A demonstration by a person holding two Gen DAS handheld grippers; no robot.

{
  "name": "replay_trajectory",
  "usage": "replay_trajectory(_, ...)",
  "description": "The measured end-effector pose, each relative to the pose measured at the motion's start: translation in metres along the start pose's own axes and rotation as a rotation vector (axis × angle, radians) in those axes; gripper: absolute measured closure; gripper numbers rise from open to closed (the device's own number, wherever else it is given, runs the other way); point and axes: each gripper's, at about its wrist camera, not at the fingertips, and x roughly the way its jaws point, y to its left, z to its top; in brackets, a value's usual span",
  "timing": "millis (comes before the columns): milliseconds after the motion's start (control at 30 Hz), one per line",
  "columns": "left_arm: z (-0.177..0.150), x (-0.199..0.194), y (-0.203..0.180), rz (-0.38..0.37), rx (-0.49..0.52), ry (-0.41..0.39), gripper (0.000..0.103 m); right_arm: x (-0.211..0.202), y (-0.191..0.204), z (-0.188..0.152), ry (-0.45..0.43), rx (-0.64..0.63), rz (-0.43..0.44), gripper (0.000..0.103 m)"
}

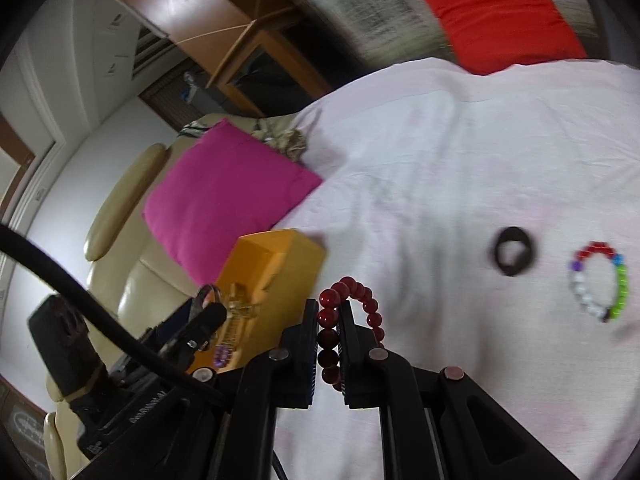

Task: Organize jewelry
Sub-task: 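Lower both tools into the orange box and open them to release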

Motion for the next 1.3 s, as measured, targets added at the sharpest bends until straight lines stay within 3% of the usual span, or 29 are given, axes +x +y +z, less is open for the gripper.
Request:
replay_trajectory(200, -0.027, -0.013, 0.067, 0.111, -0.120, 0.042, 0.041, 0.038, 0.048, -0.001, 0.015, -0.043, 0.096, 0.093)
replay_trajectory(433, -0.054, -0.014, 0.112, 0.199, -0.199, 0.095, 0.041, 0.090, 0.109, -0.028, 0.102, -0.140, 0.180, 0.093)
replay_trajectory(667, -0.061, -0.009, 0.121, 0.232, -0.216, 0.131, 0.041, 0.129, 0.130, -0.060, 0.206, -0.190, 0.181, 0.093)
replay_trajectory(1300, -0.070, 0.003, 0.132, 0.354, -0.210, 0.213, 0.039, 0.153, 0.130, -0.087, 0.333, -0.186, 0.139, 0.090)
